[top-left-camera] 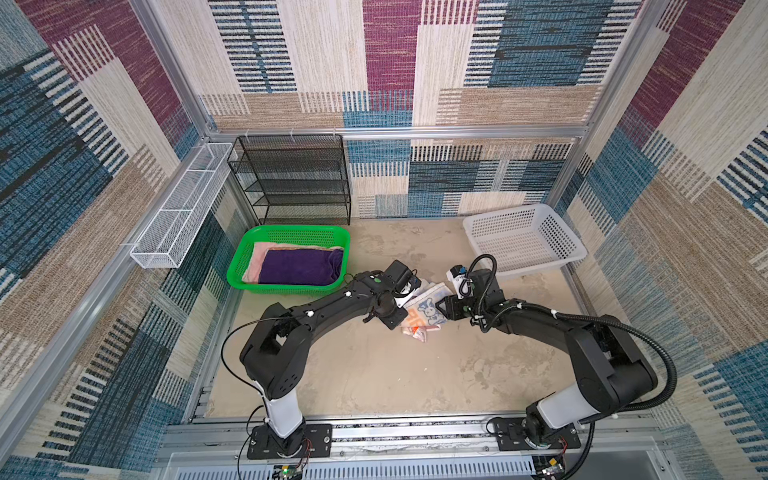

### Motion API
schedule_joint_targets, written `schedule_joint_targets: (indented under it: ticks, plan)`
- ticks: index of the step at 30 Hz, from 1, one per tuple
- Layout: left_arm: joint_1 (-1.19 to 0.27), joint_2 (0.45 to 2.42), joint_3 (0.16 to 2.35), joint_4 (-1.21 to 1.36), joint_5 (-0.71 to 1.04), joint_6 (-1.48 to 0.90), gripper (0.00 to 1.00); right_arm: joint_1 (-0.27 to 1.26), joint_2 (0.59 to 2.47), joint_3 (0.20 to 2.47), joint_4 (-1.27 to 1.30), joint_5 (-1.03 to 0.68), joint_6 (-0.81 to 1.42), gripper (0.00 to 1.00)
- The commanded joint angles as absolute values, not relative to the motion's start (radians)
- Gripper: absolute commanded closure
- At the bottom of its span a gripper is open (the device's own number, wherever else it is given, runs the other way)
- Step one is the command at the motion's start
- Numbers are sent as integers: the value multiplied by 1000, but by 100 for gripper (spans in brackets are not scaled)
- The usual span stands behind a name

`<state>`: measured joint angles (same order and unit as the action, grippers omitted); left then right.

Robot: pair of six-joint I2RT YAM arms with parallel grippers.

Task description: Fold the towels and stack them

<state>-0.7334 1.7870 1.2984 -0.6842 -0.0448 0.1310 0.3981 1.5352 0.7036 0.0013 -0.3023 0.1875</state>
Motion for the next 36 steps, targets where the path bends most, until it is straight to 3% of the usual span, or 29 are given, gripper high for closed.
schedule_joint_targets:
  ticks: [1, 5, 11, 14, 17, 19, 23, 29, 36]
  plan:
    - [-732, 1804, 1278, -671, -143, 54, 100, 433, 1526, 672, -17, -242, 245, 53]
    - [-721, 1810, 1268, -636, -221, 30, 100, 475, 1515, 628, 6, -290, 300, 57]
    - [-692, 1820, 1299, -574, -297, 34, 100, 504, 1507, 575, 124, -444, 376, 57]
    - [-684, 1827, 1317, -543, -329, 43, 100, 504, 1468, 584, 114, -439, 367, 55]
    - [-683, 1829, 1321, -511, -348, 56, 100, 504, 1398, 634, 31, -344, 296, 49]
    - [-683, 1828, 1315, -491, -342, 67, 100, 504, 1347, 673, -21, -239, 227, 36]
    - [-682, 1824, 1294, -458, -341, 61, 100, 493, 1299, 723, -44, -108, 126, 21]
    - [-681, 1826, 1285, -450, -329, 50, 100, 345, 1404, 767, -49, -266, 125, 26]
    - [-683, 1828, 1280, -444, -308, 41, 100, 330, 1541, 759, 17, -372, 156, 34]
